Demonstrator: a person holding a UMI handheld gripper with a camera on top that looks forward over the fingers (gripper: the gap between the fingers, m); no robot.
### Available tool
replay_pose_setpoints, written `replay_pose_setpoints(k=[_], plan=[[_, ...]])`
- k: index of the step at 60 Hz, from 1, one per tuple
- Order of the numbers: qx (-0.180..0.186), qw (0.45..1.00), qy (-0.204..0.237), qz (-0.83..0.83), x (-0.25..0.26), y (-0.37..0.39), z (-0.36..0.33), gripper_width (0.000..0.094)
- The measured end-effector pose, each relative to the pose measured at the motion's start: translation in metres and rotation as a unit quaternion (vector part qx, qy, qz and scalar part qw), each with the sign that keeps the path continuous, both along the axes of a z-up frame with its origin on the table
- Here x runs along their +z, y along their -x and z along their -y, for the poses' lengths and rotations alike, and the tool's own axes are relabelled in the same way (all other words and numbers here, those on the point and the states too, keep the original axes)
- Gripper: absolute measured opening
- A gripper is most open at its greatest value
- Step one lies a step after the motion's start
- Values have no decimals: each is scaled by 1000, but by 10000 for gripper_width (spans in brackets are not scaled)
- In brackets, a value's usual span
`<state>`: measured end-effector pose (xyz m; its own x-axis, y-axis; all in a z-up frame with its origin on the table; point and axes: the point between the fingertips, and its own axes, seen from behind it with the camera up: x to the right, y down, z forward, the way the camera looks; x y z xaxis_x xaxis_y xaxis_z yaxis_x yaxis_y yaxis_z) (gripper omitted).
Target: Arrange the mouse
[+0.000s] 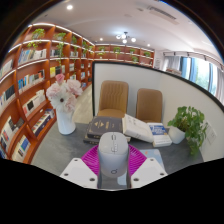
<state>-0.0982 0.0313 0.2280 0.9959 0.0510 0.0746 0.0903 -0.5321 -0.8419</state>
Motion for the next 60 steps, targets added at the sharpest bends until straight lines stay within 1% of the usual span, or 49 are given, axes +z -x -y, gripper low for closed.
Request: replay_pose_setpoints(k=[6,9,11,16,19,20,23,31,35,40,42,44,46,48,51,56,60], plan=[[-13,999,-29,4,35,-49,-41,331],[-24,999,-32,6,37,-75,-58,331],[-27,999,-31,13,30,-89,-65,330],[-27,999,2,21,3,-126,-94,329],[-25,999,27,24,-26,-145,-105,329],[-28,999,33,25,-45,-141,-99,329],[-25,997,65,18,-75,-163,-108,330],[-23,990,140,0,-167,-175,-90,329],[-16,986,165,-8,-200,-182,-80,331],[-10,981,194,-20,-228,-180,-63,331],[-9,980,195,-21,-242,-180,-60,336],[-14,985,171,-33,-239,-180,-66,333],[-22,984,171,-49,-242,-179,-64,341],[-23,984,171,-53,-239,-180,-65,341],[-19,984,169,-44,-240,-180,-66,366],[-14,985,171,-32,-242,-181,-66,378],[-19,984,174,-42,-242,-180,-66,430]])
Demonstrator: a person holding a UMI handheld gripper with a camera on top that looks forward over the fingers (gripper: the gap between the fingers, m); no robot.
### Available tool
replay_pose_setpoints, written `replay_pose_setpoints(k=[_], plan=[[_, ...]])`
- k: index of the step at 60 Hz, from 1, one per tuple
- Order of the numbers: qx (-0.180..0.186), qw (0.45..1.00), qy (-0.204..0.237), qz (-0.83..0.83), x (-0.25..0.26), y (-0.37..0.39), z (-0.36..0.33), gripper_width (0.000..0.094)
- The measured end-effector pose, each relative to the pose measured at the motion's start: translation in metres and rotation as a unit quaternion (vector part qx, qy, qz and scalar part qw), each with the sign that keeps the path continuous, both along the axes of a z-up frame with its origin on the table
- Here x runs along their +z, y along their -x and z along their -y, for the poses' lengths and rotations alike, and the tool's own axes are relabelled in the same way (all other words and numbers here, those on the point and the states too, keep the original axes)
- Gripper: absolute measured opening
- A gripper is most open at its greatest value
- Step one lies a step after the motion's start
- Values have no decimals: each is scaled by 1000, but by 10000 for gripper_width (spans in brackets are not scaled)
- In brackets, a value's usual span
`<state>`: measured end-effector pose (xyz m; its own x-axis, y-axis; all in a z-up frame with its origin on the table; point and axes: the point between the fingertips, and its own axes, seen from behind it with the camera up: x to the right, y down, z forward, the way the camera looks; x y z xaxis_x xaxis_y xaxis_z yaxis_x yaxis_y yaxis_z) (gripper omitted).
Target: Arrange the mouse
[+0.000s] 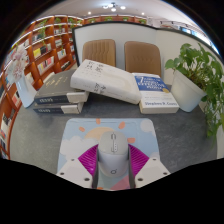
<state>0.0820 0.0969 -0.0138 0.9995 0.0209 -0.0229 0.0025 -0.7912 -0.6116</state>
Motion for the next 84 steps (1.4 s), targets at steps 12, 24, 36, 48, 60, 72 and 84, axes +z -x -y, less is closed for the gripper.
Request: replay_pose_setpoints(k=[12,24,36,48,60,72,84], plan=[[-2,999,18,46,3,-9,5,774],[-24,998,-21,54,66,-6,22,862],[-58,992,-95,54,167,8,69,861],[-57,989,-123,51,217,39,134,857],[-59,988,-134,43,229,67,187,856],[-48,988,-140,48,239,84,222,856],[-45,986,-156,36,258,94,237,857]])
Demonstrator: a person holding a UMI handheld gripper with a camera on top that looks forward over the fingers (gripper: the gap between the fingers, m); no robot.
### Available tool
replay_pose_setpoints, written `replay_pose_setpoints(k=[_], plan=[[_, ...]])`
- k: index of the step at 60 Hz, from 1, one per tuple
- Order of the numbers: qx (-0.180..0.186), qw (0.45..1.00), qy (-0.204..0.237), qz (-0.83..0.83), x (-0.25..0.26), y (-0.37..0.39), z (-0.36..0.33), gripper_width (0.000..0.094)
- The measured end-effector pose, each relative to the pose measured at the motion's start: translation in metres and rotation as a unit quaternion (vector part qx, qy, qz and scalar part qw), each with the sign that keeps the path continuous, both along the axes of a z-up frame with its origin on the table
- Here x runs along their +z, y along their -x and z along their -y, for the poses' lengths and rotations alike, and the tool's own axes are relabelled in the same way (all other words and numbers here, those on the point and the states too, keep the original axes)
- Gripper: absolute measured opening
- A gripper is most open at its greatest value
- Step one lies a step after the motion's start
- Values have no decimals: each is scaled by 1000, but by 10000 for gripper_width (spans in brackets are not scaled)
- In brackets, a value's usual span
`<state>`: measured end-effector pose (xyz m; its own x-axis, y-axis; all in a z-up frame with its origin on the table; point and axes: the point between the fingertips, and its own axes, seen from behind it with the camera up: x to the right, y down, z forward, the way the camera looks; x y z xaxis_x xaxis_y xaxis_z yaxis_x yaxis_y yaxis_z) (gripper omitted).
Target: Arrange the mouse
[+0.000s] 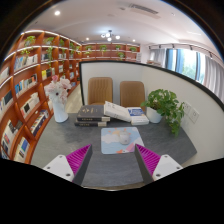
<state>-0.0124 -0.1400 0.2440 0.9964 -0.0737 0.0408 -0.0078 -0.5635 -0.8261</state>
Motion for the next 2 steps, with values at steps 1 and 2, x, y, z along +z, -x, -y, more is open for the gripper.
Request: replay_pose_setpoints(k=[1,2], plan=[[1,1000,-1,-2,1,1,1,858],[2,1000,-3,-3,2,2,2,857]])
